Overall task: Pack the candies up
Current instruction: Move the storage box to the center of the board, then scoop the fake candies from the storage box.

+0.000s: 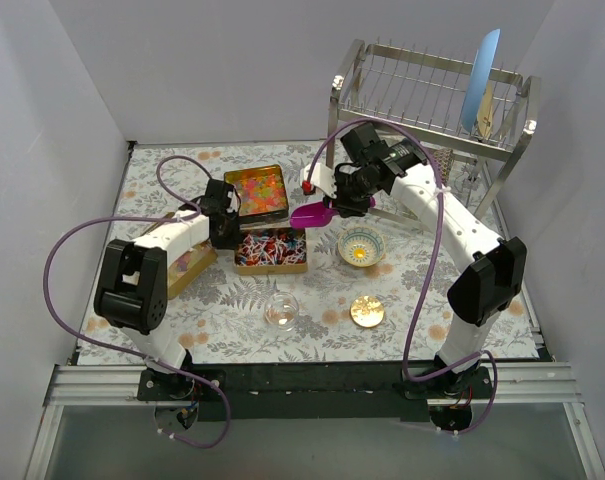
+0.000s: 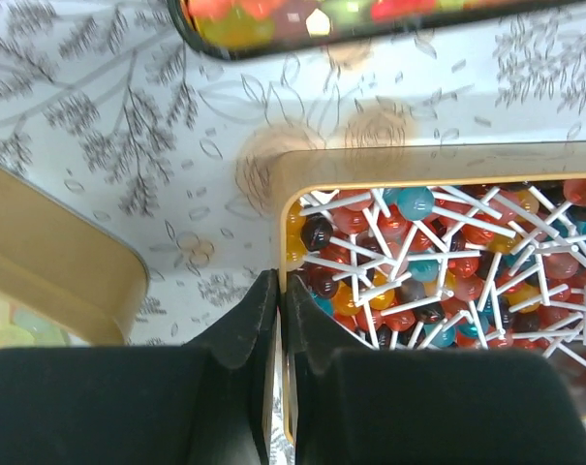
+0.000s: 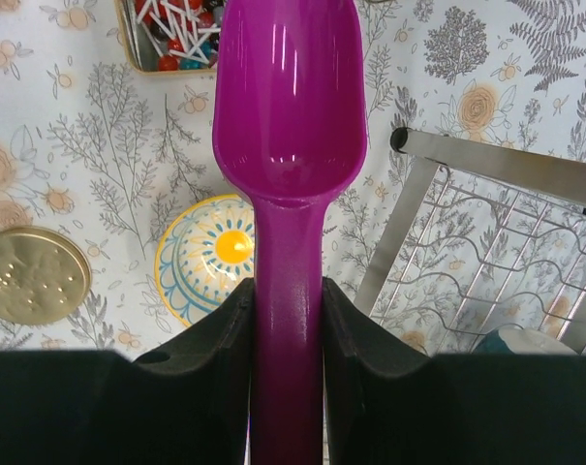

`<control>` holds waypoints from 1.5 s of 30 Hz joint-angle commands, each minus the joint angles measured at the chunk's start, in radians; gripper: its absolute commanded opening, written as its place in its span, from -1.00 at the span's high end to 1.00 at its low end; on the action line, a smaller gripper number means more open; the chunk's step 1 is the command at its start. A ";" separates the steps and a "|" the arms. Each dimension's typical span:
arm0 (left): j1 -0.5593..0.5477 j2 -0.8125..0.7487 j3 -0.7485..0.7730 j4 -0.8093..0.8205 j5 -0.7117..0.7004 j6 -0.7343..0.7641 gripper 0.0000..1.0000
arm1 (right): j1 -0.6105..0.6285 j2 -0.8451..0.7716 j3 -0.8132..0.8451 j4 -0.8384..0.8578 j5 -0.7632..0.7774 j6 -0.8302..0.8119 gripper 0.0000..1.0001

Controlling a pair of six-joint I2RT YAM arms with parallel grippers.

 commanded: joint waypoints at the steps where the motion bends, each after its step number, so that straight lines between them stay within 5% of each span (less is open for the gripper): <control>1: -0.025 -0.073 -0.038 -0.038 0.065 -0.058 0.95 | 0.061 -0.046 -0.056 -0.026 0.042 -0.090 0.97; 2: -0.028 -0.077 -0.042 -0.043 0.074 -0.078 0.90 | 0.075 -0.058 -0.104 -0.026 0.057 -0.108 0.97; 5: -0.040 -0.107 -0.061 -0.050 0.137 -0.112 0.33 | 0.121 -0.075 -0.162 -0.041 0.117 -0.162 0.97; 11: -0.042 -0.191 -0.033 -0.112 0.087 -0.112 -0.09 | 0.182 0.017 -0.067 -0.153 0.266 -0.147 0.97; 16: -0.007 -0.252 -0.067 -0.127 0.033 -0.110 0.17 | 0.216 0.103 0.089 -0.227 0.346 -0.119 0.97; 23: 0.000 -0.286 -0.160 -0.080 0.018 -0.100 1.00 | 0.237 0.143 0.143 -0.249 0.432 -0.133 0.97; 35: -0.008 -0.107 -0.099 -0.003 0.088 -0.089 1.00 | 0.319 0.230 0.155 -0.247 0.630 -0.144 0.97; 45: -0.034 -0.108 -0.159 0.078 0.194 -0.149 1.00 | 0.346 0.318 0.172 -0.245 0.754 -0.131 0.97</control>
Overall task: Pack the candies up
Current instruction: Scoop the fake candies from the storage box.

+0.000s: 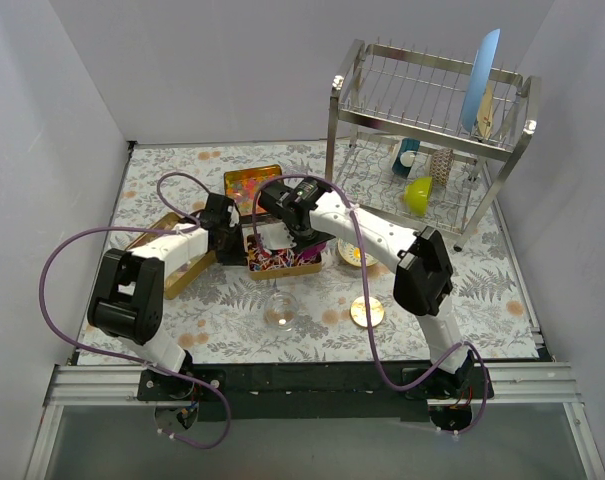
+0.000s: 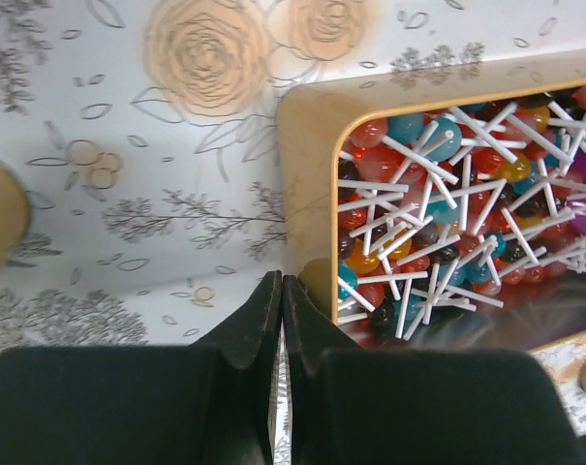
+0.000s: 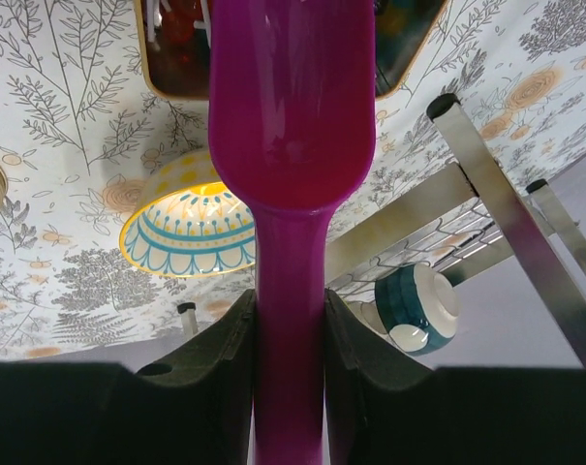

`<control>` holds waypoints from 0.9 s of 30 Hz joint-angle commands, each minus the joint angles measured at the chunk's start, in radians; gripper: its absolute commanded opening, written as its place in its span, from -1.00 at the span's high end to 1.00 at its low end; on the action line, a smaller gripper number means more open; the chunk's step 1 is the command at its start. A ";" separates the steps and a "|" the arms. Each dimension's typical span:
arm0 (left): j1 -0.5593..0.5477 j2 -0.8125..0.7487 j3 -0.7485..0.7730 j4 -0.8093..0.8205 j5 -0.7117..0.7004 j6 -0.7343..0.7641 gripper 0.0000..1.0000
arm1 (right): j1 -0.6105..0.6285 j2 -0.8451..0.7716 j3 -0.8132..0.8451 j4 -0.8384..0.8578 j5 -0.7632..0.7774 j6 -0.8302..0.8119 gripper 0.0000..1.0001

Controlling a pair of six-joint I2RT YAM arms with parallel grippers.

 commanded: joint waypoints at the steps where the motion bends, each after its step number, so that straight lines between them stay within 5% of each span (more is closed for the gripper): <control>1: -0.017 -0.034 -0.029 0.065 0.071 -0.030 1.00 | -0.004 0.005 -0.001 -0.029 0.085 -0.051 0.97; 13: -0.030 -0.065 -0.116 0.124 0.103 -0.022 1.00 | -0.041 -0.016 -0.170 0.075 -0.099 -0.025 0.97; 22: -0.027 -0.054 -0.113 0.142 0.127 -0.042 1.00 | -0.054 0.140 0.080 0.012 -0.108 0.022 0.97; 27: -0.024 -0.051 -0.109 0.145 0.140 -0.062 1.00 | -0.052 0.165 0.083 0.029 -0.139 0.015 0.97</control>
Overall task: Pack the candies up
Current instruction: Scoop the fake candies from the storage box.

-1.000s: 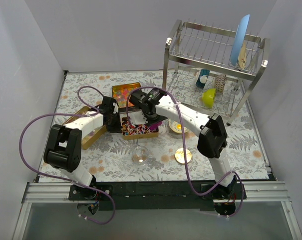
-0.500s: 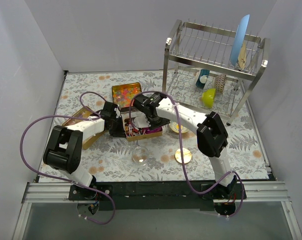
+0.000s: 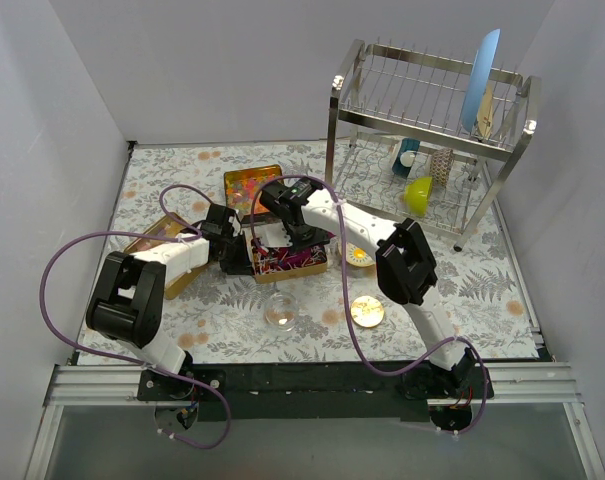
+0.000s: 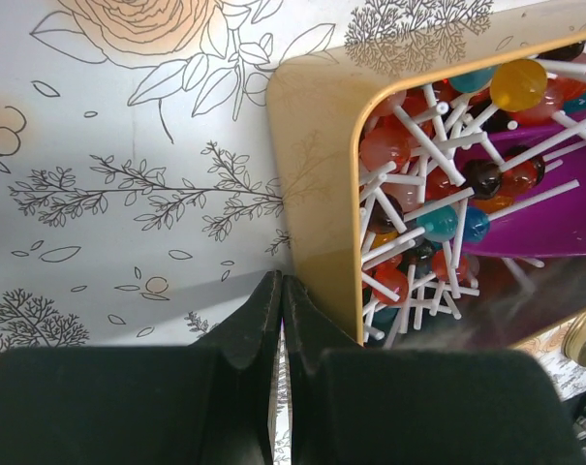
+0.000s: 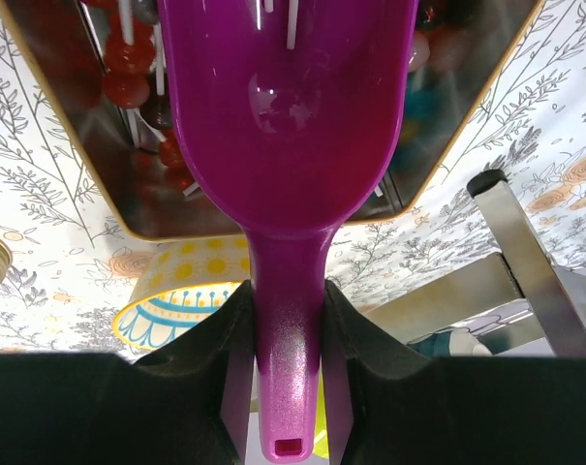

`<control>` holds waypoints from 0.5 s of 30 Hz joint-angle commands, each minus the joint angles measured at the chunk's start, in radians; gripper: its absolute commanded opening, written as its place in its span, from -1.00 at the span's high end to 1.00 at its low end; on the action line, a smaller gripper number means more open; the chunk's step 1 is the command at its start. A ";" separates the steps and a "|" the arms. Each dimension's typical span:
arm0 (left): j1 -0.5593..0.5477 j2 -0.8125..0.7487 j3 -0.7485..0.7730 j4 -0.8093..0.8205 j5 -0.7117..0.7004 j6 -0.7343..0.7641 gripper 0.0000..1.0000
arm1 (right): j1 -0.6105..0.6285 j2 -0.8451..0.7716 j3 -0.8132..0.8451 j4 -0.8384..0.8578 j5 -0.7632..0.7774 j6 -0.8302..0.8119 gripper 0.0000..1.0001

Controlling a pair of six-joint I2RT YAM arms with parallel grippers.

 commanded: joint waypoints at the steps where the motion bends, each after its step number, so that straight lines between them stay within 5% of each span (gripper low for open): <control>1: -0.003 -0.026 0.005 0.034 0.038 -0.026 1.00 | 0.003 0.012 0.029 -0.016 -0.037 0.002 0.97; 15: -0.009 -0.022 0.052 0.017 0.083 -0.058 1.00 | 0.029 0.015 0.023 0.073 -0.198 0.043 0.97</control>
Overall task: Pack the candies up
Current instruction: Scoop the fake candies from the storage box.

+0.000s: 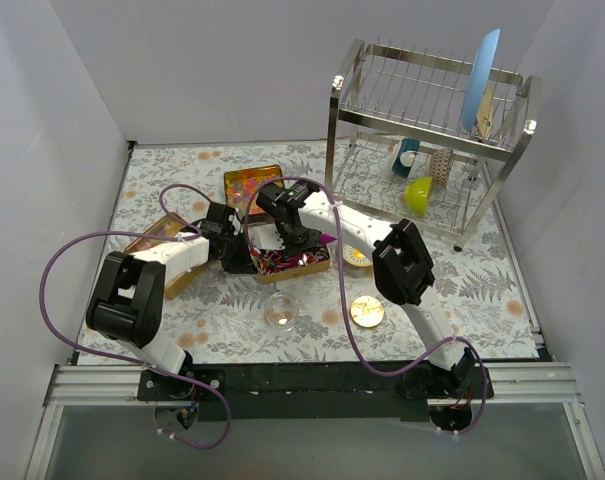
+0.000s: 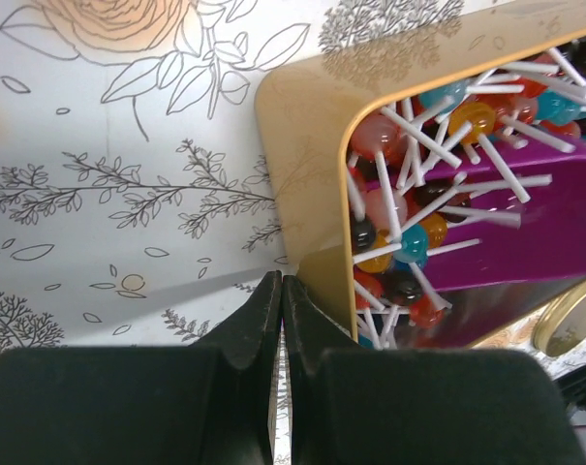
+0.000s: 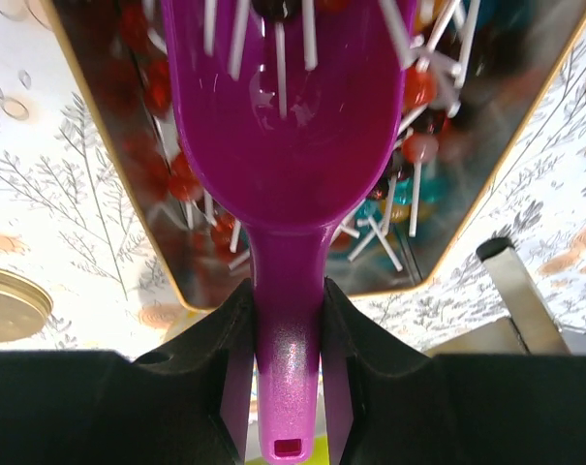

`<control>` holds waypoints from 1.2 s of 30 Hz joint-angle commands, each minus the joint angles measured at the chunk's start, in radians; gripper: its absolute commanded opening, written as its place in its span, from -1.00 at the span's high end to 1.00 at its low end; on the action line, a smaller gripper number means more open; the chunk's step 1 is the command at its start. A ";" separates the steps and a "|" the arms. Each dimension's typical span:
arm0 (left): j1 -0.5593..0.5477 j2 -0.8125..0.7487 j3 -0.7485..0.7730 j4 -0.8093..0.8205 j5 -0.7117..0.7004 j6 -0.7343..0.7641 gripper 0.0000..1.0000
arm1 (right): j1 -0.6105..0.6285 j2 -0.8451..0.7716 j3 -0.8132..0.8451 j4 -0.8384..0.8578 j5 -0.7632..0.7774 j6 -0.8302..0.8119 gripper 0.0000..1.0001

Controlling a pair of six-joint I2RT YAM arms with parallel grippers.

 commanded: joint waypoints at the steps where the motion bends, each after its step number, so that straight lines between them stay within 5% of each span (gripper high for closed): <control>1: -0.007 -0.024 0.045 0.021 0.053 -0.022 1.00 | 0.018 -0.002 0.006 0.053 -0.081 0.025 0.97; 13: -0.003 -0.038 0.045 -0.020 0.033 -0.002 1.00 | -0.030 -0.099 -0.196 0.196 -0.260 0.131 0.97; 26: 0.036 -0.114 0.101 -0.160 0.021 0.110 1.00 | -0.174 -0.269 -0.417 0.334 -0.431 0.033 0.97; 36: 0.039 -0.213 0.179 -0.344 0.116 0.342 0.57 | -0.308 -0.307 -0.430 0.401 -0.733 0.044 0.97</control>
